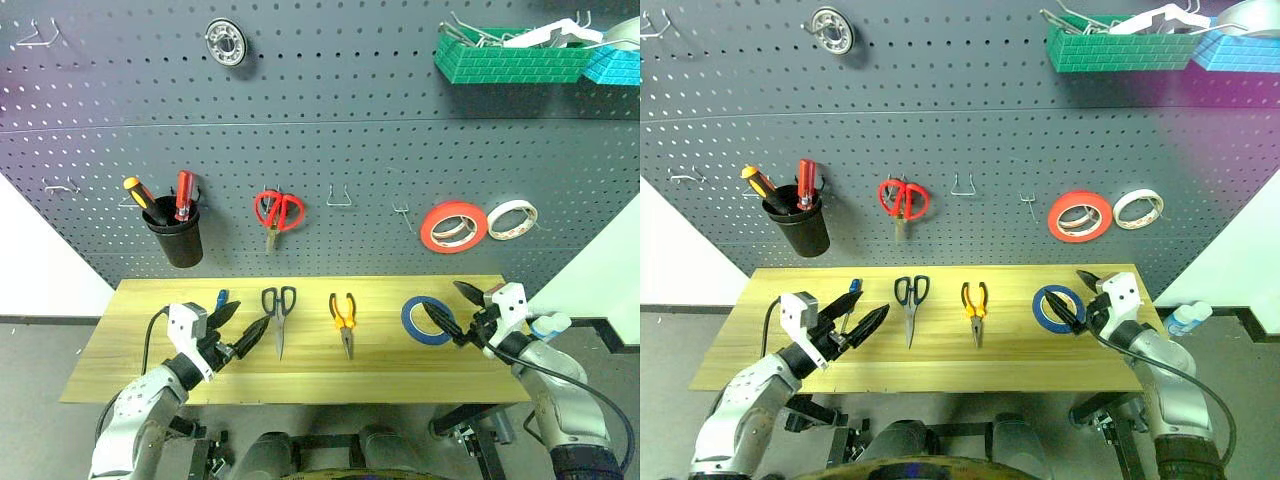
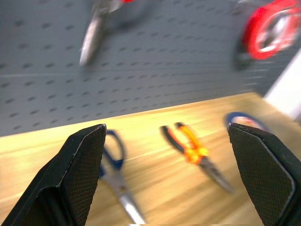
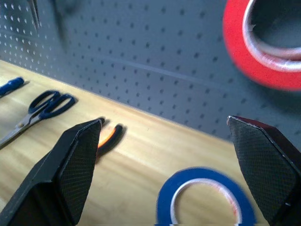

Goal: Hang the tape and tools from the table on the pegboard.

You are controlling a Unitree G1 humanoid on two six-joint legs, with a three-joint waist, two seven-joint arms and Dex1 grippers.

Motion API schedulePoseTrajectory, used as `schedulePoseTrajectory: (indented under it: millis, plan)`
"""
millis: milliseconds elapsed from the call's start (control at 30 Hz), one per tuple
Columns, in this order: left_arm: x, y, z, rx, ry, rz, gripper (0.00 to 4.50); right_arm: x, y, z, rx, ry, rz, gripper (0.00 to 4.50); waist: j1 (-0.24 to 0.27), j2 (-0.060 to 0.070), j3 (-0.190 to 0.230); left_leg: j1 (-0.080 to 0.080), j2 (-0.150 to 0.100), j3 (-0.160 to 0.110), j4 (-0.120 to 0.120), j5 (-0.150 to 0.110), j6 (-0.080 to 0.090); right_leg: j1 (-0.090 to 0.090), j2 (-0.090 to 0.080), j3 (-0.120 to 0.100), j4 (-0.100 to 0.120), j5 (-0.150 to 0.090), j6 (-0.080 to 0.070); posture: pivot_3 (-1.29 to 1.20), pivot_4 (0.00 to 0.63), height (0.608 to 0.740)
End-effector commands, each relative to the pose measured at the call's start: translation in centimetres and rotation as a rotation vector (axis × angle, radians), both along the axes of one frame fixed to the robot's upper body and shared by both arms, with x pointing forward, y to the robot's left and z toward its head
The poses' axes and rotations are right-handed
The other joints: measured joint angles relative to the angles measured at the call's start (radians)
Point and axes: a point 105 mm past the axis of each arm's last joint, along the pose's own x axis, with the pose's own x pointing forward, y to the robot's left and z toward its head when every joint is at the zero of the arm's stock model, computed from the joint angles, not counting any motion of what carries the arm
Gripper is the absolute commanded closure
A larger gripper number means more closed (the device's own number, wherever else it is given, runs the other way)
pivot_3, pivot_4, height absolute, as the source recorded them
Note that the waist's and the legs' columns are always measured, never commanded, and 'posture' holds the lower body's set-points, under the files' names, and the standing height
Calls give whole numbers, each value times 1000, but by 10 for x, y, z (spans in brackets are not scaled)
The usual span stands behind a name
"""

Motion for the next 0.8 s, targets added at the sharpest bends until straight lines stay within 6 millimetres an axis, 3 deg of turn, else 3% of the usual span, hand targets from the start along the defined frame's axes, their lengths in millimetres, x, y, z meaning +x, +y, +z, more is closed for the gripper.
schedulePoseTrajectory:
  millis: [33, 133, 400, 800]
  plan:
    - [-4, 13, 26, -67, -50, -120, 180, 7, 5, 11, -17, -61, 48, 0, 0, 0, 0, 0, 0, 0, 0, 0, 0, 0, 0, 0, 0, 0, 0, -69, 0, 730]
    - [-7, 27, 27, -4, -28, -175, 180, 8, 15, 6, -7, -34, 95, 0, 1, 1, 0, 0, 0, 0, 0, 0, 0, 0, 0, 0, 0, 1, -1, -62, 0, 730]
    - [-5, 53, 34, 110, -36, -228, 180, 25, 16, -3, 7, 3, 81, 0, 5, 2, 1, -1, 0, 1, 0, 0, 0, 0, -1, 1, 0, 2, -4, -47, 0, 730]
    - [8, 58, 46, 161, -82, -208, 180, 35, 14, -12, -52, 73, 41, 0, 5, 2, 1, -1, 0, 1, 0, 0, 0, -1, -1, 1, 0, 3, -3, -41, 0, 730]
